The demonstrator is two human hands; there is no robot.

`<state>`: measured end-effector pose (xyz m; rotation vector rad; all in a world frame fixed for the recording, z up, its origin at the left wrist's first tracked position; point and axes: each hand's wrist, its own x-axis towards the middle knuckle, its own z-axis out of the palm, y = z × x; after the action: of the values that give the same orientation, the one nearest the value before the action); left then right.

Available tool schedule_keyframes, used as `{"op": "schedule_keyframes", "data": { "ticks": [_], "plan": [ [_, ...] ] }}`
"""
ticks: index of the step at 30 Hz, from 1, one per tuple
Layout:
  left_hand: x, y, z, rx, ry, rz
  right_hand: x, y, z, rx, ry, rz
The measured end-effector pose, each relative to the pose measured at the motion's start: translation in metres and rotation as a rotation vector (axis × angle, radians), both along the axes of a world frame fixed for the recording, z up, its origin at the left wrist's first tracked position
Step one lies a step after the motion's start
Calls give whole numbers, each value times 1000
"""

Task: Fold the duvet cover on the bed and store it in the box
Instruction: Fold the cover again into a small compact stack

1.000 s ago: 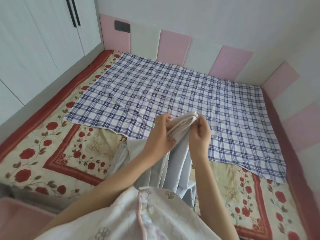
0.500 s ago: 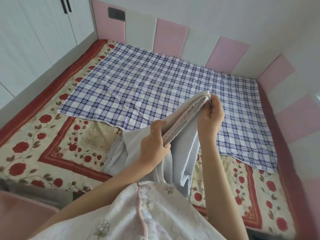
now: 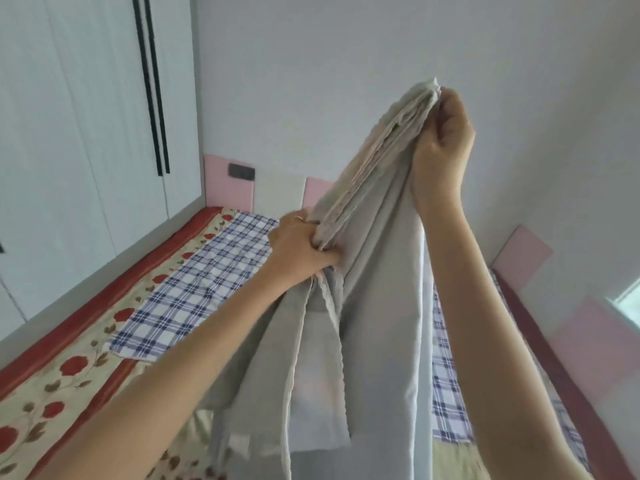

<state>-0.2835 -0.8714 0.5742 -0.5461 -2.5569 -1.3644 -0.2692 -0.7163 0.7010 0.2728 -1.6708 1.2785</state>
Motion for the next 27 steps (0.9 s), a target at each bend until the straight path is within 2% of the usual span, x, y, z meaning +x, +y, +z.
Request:
{"op": "schedule_keyframes", "data": {
  "ticks": [3, 9, 12, 14, 16, 21, 23, 27],
  "plan": [
    [12, 10, 16, 17, -78, -74, -13, 0, 27, -46, -40, -78],
    [-15, -18, 42, -190, 167, 84, -12, 27, 7, -111, -65, -205],
    [-32, -32, 96, -197, 315, -7, -21, 44, 35, -109, -94, -248],
    [-28, -29, 127, -137, 248, -130, -26, 57, 62, -67, -117, -279],
    [-19, -21, 140, -99, 88, -263, -29, 65, 81, -23, -126, -300],
    [-10, -7, 121, -121, -155, -463, -22, 65, 74, 14, -189, -363],
    [-11, -4, 99, -109, -148, -463, -17, 67, 55, 53, -163, -404],
    [-13, -3, 66, -124, -17, -406, -14, 70, 34, 178, -83, -455]
  ]
}}
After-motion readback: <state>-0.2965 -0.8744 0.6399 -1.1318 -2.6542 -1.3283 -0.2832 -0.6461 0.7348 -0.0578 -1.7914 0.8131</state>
